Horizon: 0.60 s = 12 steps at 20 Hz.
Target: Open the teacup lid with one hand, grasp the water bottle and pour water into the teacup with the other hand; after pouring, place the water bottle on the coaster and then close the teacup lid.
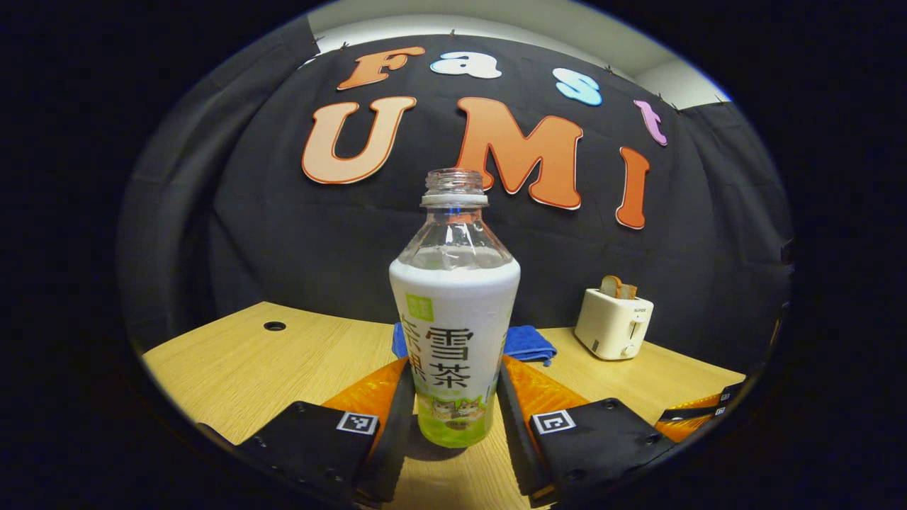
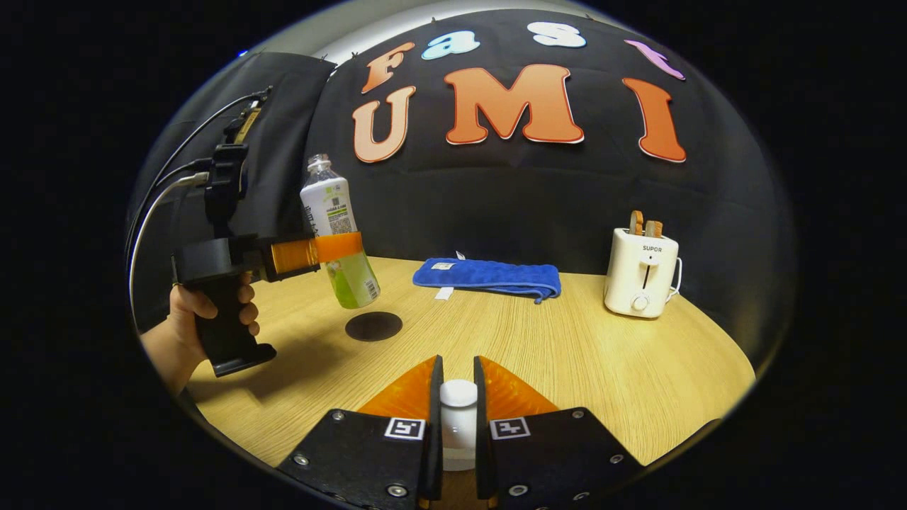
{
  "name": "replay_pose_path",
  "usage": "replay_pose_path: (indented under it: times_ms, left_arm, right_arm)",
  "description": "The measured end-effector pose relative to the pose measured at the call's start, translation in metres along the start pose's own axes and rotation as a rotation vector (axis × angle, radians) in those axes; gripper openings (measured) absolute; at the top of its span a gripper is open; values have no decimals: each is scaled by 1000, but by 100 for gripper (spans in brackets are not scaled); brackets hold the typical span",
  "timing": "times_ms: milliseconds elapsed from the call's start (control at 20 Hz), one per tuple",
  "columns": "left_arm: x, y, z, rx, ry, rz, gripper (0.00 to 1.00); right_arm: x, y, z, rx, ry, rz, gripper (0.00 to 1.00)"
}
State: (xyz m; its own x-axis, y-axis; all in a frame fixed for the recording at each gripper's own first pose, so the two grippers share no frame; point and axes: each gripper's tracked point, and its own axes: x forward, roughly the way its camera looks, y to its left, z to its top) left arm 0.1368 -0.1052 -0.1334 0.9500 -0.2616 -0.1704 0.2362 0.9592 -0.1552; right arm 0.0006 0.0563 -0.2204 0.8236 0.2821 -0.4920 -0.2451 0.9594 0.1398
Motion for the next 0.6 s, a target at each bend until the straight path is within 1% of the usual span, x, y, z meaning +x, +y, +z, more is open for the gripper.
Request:
replay_pose_path:
  times_ms: [50,100,200,250,300,350,400,450,500,550,600]
  left_arm:
    - [2,-1,-3,1,6,-8,65]
    - [5,-2,-4,-4,9,-14,63]
    - [7,1,-11,-13,28,-10,64]
    - [11,1,-16,-20,44,-12,64]
    - [14,2,-18,-23,52,-9,66]
    - [17,3,-21,-22,62,-6,64]
    - [19,3,-22,-21,66,-5,66]
    - [21,3,-25,-20,73,-4,64]
    - [23,4,-26,-14,80,0,66]
    - [25,7,-30,-5,92,8,64]
    - [27,9,-34,-6,103,13,66]
  right_arm:
    - [0,1,-3,5,4,2,19]
    - [2,1,-7,5,14,5,19]
    - [3,1,-10,2,18,7,19]
    - [3,1,-8,2,13,12,20]
    - [2,2,-9,-7,15,12,23]
    - [0,2,-7,-26,14,10,27]
    - [-2,2,-7,-46,9,10,30]
    - [-3,2,-6,-76,-2,12,41]
    - [-4,4,-3,-95,-14,13,46]
    - [-6,5,1,-113,-33,14,56]
    - [-7,4,7,-117,-53,12,62]
